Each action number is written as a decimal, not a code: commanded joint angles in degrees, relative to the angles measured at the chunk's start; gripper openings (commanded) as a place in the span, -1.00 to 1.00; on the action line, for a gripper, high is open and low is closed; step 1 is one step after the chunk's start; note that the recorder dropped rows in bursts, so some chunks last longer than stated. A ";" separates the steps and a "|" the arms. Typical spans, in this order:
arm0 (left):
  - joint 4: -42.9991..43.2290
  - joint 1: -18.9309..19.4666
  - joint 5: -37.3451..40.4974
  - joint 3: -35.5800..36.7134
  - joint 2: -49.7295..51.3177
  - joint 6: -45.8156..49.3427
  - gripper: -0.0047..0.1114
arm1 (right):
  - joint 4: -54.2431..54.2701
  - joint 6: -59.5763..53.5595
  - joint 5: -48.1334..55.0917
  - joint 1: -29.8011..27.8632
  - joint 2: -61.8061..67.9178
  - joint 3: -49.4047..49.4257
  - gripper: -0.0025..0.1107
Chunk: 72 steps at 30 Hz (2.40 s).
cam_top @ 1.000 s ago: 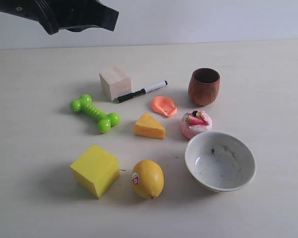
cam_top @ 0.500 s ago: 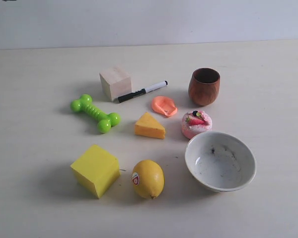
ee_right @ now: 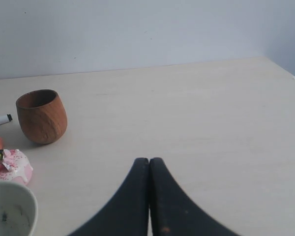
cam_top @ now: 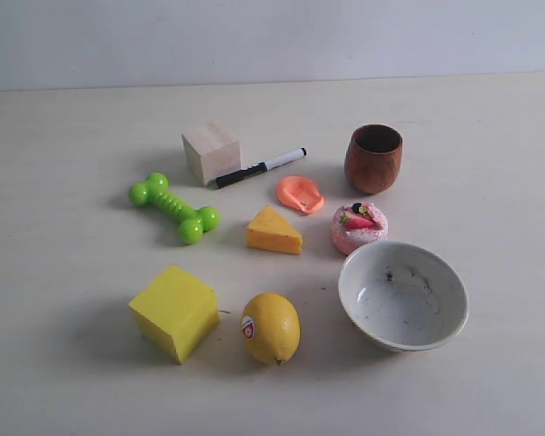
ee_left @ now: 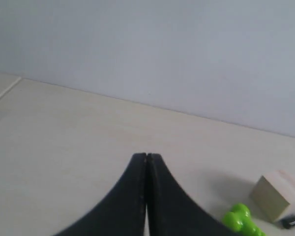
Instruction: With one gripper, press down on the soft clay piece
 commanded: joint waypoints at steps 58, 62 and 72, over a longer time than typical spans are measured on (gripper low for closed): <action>11.75 0.01 15.26 23.83 -39.38 -3.60 -0.92 | 0.04 0.00 -0.42 -0.26 -0.38 0.33 -0.96; 14.24 -0.53 15.39 23.83 -39.38 -3.60 -0.92 | 0.04 0.00 -0.42 -0.26 -0.38 0.33 -0.96; 14.75 -0.53 15.44 23.83 -39.38 -3.60 -0.92 | 0.04 0.00 -0.42 -0.26 -0.38 0.33 -0.96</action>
